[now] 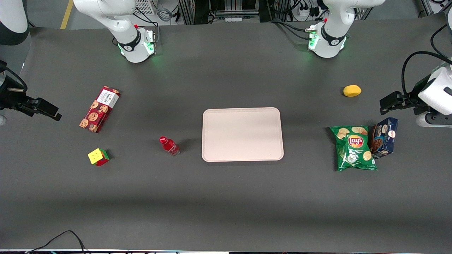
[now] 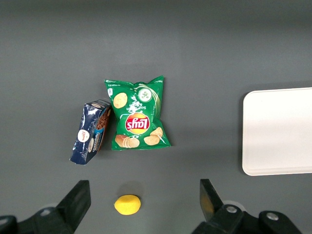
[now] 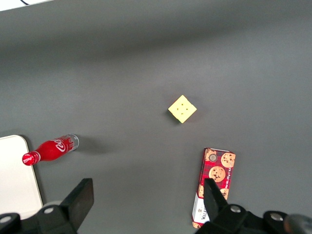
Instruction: Place coke bottle on tray
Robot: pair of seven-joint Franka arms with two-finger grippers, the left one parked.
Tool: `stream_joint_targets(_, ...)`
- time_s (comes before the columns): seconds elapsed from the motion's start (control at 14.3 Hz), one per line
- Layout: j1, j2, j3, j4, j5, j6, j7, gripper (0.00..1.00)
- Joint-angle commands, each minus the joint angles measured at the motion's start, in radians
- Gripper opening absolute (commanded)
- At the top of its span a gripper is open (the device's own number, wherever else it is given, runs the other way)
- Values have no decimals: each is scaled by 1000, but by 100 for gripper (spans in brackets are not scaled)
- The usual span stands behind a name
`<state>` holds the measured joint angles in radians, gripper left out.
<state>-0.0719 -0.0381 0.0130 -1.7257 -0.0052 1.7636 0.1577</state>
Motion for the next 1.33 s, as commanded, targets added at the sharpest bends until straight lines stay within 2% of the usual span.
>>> stream_joint_targets(0.0, -3, 12, -2, 24, 14, -15, -13, 100)
stream_joint_targets(0.49, -17, 23, -2, 28, 19, -13, -7, 100)
stream_joint_targets(0.63, -35, 24, -2, 28, 45, -12, -15, 100)
stream_joint_targets(1.26, -28, 30, 8, 29, 45, -21, -49, 100)
